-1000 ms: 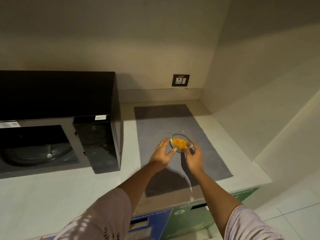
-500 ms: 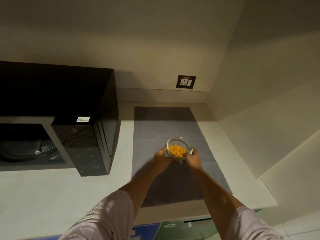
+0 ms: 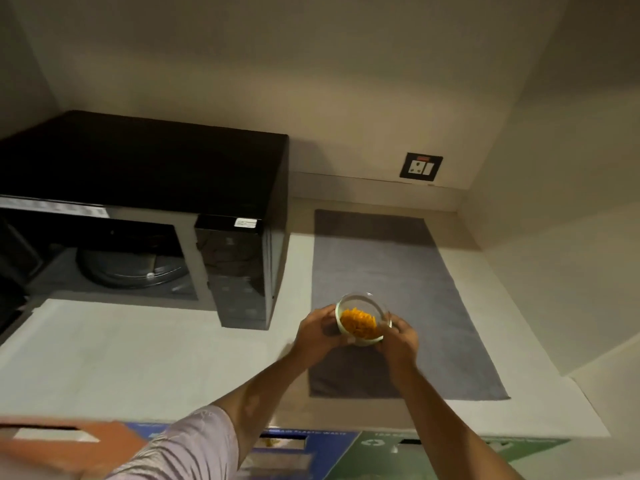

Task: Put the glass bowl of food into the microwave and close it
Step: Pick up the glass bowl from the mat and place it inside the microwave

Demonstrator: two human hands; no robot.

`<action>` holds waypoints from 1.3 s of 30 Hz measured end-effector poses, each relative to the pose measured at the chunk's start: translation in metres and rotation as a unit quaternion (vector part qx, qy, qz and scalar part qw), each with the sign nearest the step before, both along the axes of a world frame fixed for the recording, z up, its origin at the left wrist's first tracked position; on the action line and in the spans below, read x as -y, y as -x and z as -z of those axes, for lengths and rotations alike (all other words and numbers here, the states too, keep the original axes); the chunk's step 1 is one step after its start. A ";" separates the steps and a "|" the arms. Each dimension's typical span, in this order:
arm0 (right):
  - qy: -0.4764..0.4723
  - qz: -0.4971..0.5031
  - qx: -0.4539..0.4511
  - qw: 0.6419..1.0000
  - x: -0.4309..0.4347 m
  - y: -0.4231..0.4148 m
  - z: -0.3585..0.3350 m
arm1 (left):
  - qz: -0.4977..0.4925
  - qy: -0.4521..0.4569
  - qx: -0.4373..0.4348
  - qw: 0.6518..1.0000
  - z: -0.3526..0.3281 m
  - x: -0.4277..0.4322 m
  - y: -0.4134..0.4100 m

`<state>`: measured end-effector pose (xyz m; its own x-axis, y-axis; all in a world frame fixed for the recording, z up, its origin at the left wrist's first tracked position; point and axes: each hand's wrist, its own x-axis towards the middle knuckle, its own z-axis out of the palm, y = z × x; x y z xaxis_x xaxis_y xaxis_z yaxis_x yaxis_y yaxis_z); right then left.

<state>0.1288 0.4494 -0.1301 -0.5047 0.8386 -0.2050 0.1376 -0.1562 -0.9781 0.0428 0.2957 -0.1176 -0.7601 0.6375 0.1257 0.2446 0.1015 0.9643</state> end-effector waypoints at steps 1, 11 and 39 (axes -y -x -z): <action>0.006 -0.003 0.011 1.000 0.016 0.003 0.000 | -0.011 0.005 -0.017 1.000 -0.001 0.017 -0.001; -0.213 -0.096 0.086 0.969 0.147 -0.003 -0.007 | -0.087 -0.017 -0.061 0.994 0.016 0.147 -0.013; -0.069 -0.231 -0.079 0.967 0.365 0.218 -0.075 | -0.213 -0.165 0.019 0.963 -0.032 0.360 0.179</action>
<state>-0.0888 0.0848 -0.0548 -0.8486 0.5291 0.0031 0.0085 0.0195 -0.9998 -0.1364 -0.0640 -0.0852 -0.9521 0.1963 0.2346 0.2125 -0.1275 0.9688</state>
